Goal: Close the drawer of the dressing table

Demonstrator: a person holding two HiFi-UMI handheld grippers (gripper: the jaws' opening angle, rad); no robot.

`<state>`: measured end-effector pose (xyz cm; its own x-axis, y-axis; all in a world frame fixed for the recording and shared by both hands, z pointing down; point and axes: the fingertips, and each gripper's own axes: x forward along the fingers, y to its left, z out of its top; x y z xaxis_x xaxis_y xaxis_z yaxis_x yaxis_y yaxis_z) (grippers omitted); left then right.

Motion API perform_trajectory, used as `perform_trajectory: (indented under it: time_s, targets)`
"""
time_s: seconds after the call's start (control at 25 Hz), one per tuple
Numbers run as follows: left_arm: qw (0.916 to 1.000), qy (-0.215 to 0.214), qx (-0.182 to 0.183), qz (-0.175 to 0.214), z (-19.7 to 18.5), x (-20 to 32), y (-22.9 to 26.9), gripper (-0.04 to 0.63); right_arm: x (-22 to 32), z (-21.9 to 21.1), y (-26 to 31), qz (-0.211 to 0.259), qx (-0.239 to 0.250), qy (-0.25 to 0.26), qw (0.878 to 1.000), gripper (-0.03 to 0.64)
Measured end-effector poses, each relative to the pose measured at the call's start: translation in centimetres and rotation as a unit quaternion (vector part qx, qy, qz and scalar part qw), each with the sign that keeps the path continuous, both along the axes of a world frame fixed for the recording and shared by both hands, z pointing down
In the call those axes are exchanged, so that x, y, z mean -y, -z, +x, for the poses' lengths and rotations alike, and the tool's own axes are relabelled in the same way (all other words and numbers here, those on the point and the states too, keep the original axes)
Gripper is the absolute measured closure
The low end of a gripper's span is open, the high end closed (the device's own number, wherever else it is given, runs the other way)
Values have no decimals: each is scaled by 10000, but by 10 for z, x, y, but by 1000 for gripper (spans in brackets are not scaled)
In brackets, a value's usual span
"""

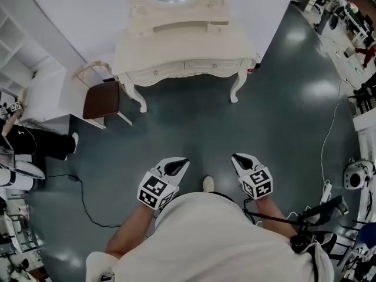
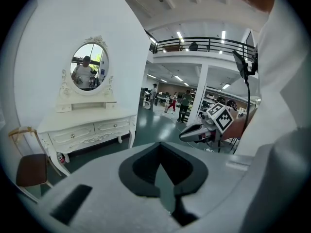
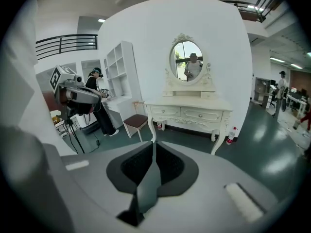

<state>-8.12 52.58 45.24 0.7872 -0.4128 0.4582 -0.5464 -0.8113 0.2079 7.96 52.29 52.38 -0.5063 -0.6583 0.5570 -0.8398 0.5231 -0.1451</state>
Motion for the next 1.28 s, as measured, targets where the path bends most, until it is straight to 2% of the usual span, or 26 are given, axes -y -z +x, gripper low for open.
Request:
perform_trajectory:
  time_s: [0.16, 0.4, 0.68, 1.0, 1.12, 1.28]
  targets:
    - [9999, 143, -49, -8, 37, 49, -5, 592, 50, 35, -14, -77, 18, 72, 9999, 583]
    - [9998, 200, -56, -58, 56, 91, -11, 592, 98, 53, -28, -162, 144, 37, 9998, 588]
    - [9998, 164, -131, -13, 43, 190, -25, 592, 192, 50, -39, -128, 101, -222, 9996, 586]
    - [9991, -332, -237, 115, 31, 323, -5, 593, 316, 36, -15, -82, -45, -613, 9981, 586]
    - [9988, -424, -222, 136, 14, 363, -2, 593, 360, 25, -14, -108, -33, -773, 9969, 584]
    - [9995, -268, -171, 23, -19, 408, -6, 593, 405, 6, -10, -91, -73, -856, 9963, 575]
